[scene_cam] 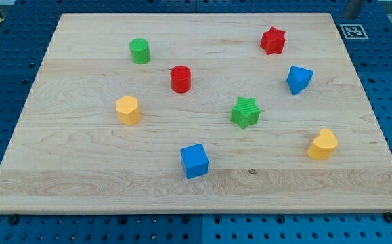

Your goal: Move your arm to the center right

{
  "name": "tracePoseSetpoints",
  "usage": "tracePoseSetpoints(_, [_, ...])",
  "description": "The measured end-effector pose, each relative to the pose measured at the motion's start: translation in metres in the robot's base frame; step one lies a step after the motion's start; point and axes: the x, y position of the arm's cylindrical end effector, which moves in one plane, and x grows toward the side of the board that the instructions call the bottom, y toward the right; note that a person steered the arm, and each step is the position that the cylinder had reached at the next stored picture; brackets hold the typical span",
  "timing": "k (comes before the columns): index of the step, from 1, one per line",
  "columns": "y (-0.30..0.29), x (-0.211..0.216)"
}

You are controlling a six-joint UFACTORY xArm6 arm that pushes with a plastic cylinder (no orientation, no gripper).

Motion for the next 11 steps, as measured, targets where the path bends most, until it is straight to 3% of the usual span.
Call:
tracePoseSetpoints(6, [-0.011,0.005])
tracePoseSetpoints(7, [0.004,0.051])
tracePoseSetpoints(10, [0.011,0.109])
tracePoseSetpoints(11, [-0.003,0.163])
